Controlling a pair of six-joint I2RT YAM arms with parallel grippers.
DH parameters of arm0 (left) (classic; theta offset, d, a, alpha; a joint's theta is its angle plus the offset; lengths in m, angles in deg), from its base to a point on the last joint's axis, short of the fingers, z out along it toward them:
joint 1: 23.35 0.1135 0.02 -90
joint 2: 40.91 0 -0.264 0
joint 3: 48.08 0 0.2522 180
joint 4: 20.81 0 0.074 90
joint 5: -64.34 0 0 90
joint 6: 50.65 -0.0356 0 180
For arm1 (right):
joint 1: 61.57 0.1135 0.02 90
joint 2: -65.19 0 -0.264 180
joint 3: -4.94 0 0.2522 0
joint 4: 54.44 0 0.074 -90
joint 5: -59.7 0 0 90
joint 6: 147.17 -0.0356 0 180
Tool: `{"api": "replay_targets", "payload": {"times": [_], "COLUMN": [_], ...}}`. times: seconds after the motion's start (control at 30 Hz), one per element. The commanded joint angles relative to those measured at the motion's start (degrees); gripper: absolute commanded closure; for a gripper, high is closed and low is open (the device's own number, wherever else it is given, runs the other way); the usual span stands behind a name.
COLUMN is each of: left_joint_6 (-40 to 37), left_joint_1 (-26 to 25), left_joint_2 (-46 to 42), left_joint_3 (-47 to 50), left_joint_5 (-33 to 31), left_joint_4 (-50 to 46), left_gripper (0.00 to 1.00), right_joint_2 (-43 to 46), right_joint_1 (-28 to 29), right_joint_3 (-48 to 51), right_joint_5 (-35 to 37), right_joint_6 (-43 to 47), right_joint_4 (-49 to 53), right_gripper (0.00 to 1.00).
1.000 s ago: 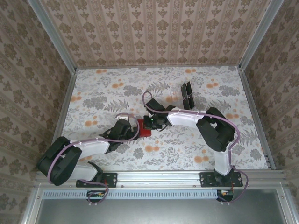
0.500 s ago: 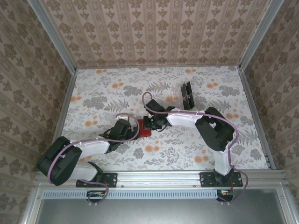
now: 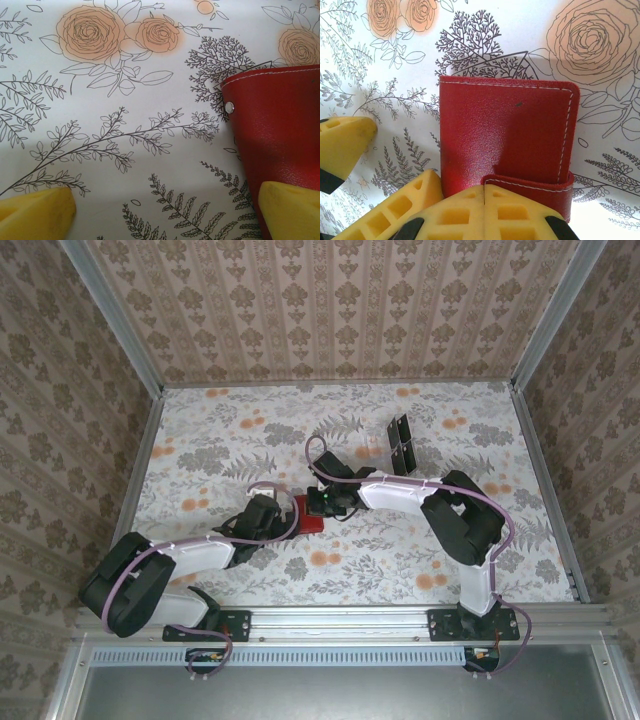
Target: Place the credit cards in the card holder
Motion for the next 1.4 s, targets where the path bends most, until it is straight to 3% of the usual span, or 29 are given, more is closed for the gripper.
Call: {"api": "replay_targets", "payload": {"times": [0.0,0.57,1.37], "left_joint_6": [0.0,0.1,0.0], "left_joint_1": [-0.1,-0.1,0.0], "left_joint_2": [3.7,3.8,4.2], "left_joint_3": [0.4,0.5,0.4], "left_joint_5": [7.7,7.7,7.7], "left_joint_4": [-0.5,-0.4,-0.4], "left_gripper": [0.01,0.01,0.01], "right_joint_2": [1.4,4.9,-1.7], "right_joint_1": [-0.1,-0.5,-1.4], "right_joint_3": [-0.8,2.2,-0.1], "right_joint_5": [0.0,0.9,1.1], "right_joint_6": [-0.6,-1.8,-1.8], "right_joint_4": [0.5,-1.9,-2.8], "right_gripper": [1.0,1.0,1.0]}}
